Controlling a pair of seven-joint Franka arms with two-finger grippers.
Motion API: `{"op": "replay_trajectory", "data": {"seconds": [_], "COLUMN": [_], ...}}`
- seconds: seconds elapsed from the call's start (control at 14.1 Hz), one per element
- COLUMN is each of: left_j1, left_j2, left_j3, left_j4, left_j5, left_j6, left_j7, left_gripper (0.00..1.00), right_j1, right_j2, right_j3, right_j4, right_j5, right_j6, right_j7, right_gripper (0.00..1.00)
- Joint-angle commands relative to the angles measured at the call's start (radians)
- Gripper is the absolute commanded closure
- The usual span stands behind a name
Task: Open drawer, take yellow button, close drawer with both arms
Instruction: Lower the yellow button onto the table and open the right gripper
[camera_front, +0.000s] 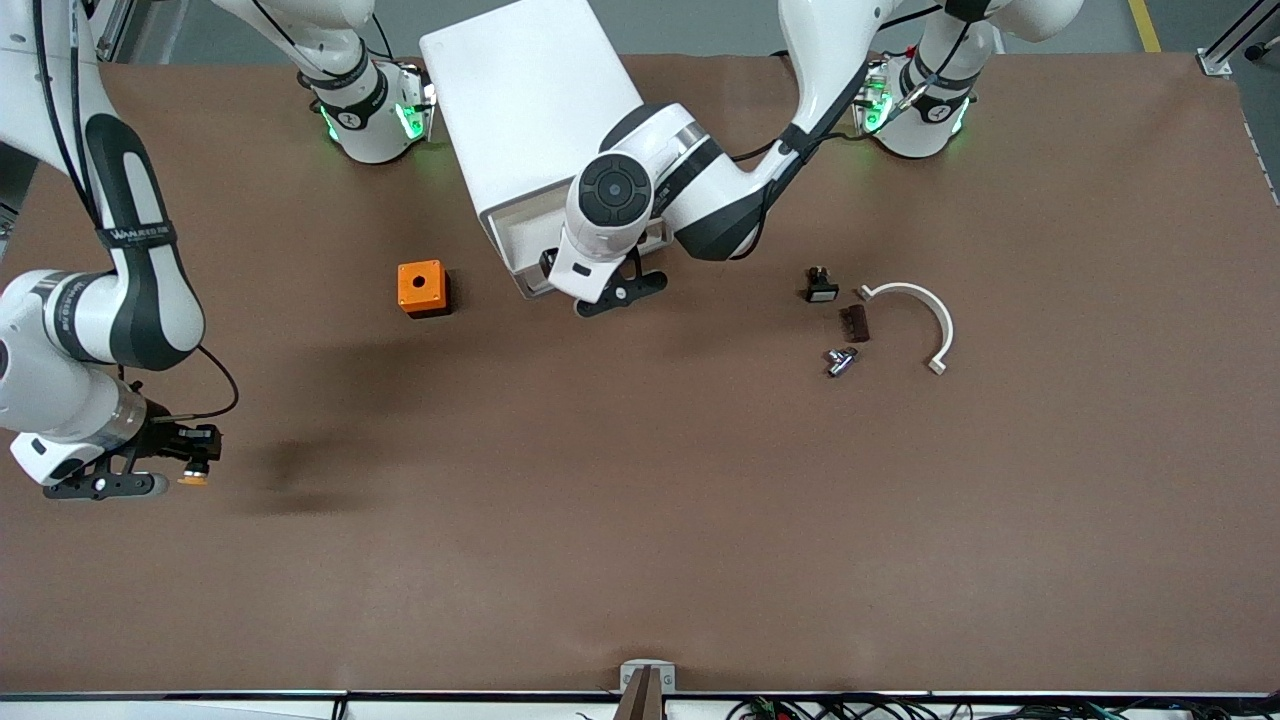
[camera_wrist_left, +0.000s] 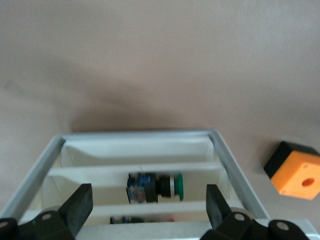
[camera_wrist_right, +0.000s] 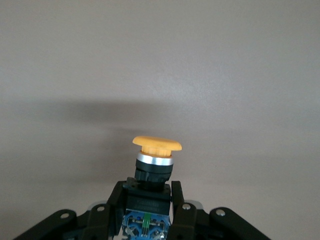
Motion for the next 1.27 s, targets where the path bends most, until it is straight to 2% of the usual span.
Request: {"op": "replay_trajectory", "data": {"seconds": [0.0, 0.14, 0.5, 0.57, 0.64, 0.71, 0.78, 0.85, 0.92, 1.13, 1.2], "left_j1": [-0.017, -0.016, -0.017, -0.017, -0.017, -0.017, -0.017, -0.017, -0.017, 0.0, 0.003], "left_j2": [-0.004, 0.001, 0.012, 0.012, 0.012, 0.012, 0.012, 0.012, 0.012, 0.006, -0.004], "left_j3": [-0.004, -0.021, -0.022, -0.022, -0.022, -0.022, -0.022, -0.022, -0.022, -0.019, -0.012], "left_j4": [-0.012, -0.013, -0.018, -0.026, -0.032, -0.033, -0.033, -0.033, -0.033, -0.029, -0.029], "left_j5": [-0.071, -0.104, -0.201, -0.212, -0.226, -0.241, -0.244, -0.246, -0.244, -0.235, -0.226], "left_j6": [-0.011, -0.014, -0.046, -0.048, -0.048, -0.048, -0.048, -0.048, -0.048, -0.048, -0.049], "left_j7": [-0.036, -0.05, -0.053, -0.053, -0.052, -0.052, -0.052, -0.052, -0.052, -0.047, -0.047], "left_gripper": [0.0, 0.0, 0.0, 0.0, 0.0, 0.0, 0.0, 0.0, 0.0, 0.0, 0.0], "right_j1": [-0.025, -0.027, -0.037, -0.039, -0.037, -0.037, -0.037, -0.037, -0.034, -0.024, -0.024], "right_j2": [0.025, 0.034, 0.062, 0.066, 0.066, 0.066, 0.066, 0.068, 0.068, 0.066, 0.057], "right_j3": [0.019, 0.019, 0.021, 0.021, 0.021, 0.021, 0.021, 0.019, 0.021, 0.021, 0.022], "right_j4": [-0.052, -0.105, -0.11, -0.11, -0.11, -0.11, -0.109, -0.109, -0.106, -0.1, -0.1], "right_j5": [0.004, 0.004, 0.009, 0.009, 0.009, 0.009, 0.009, 0.009, 0.009, 0.009, 0.012], "right_j6": [0.105, 0.175, 0.176, 0.176, 0.176, 0.175, 0.175, 0.175, 0.176, 0.166, 0.164], "right_j7": [-0.025, -0.023, -0.022, -0.022, -0.022, -0.02, -0.02, -0.02, -0.02, -0.008, -0.006], "right_gripper": [1.0, 1.0, 1.0, 0.92, 0.74, 0.61, 0.41, 0.3, 0.14, 0.0, 0.0]}}
